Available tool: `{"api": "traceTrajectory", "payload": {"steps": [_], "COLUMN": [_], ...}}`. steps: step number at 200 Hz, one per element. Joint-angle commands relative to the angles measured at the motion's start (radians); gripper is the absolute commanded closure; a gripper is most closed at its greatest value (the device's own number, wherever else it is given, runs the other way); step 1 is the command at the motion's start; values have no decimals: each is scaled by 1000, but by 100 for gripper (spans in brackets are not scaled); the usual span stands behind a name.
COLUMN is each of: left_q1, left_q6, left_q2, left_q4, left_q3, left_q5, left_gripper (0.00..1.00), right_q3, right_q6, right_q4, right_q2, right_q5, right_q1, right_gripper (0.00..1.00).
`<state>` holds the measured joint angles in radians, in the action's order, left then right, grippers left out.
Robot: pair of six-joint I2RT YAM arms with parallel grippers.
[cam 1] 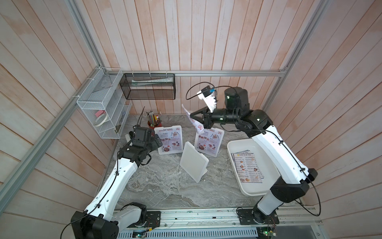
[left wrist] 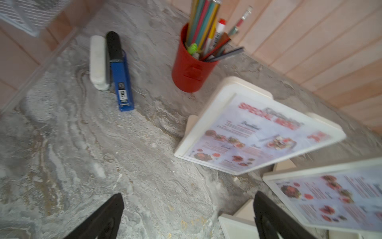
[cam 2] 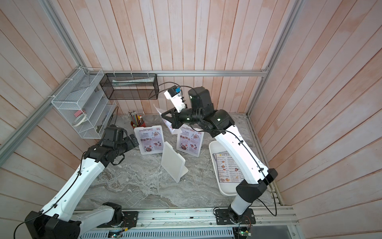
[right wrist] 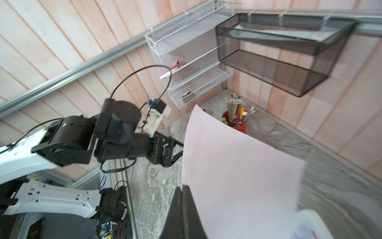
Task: Replace the menus in the menu holders
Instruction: Take out the menu from the menu holder, then place the menu at the center of the board.
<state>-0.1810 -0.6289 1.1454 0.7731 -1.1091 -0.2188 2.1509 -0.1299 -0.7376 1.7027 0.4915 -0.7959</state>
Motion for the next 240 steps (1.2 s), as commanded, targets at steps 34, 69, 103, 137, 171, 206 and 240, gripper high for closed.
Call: {"api": "traceTrajectory", "payload": {"steps": [34, 69, 103, 137, 171, 206, 240], "left_q1": [265, 302, 306, 331, 353, 354, 353], "left_q6": [-37, -13, -11, -6, -13, -16, 3], "left_q2": [-30, 6, 26, 26, 28, 35, 34], "left_q4": [-5, -11, -22, -31, -43, -54, -66], "left_q3": [-5, -26, -31, -17, -1, -2, -6], "left_q5": [22, 2, 11, 15, 31, 41, 84], "left_gripper": [0, 0, 0, 0, 0, 0, 0], "right_q3": [49, 9, -102, -202, -202, -152, -47], "right_q6": [0, -12, 64, 220, 274, 304, 313], "right_q4": [-9, -3, -1, 41, 149, 202, 141], "right_q2": [127, 131, 175, 307, 424, 540, 573], "right_q5": [100, 162, 179, 160, 13, -161, -262], "right_q1": [-204, -227, -184, -201, -237, -253, -255], "right_gripper": [100, 100, 100, 100, 100, 99, 70]}}
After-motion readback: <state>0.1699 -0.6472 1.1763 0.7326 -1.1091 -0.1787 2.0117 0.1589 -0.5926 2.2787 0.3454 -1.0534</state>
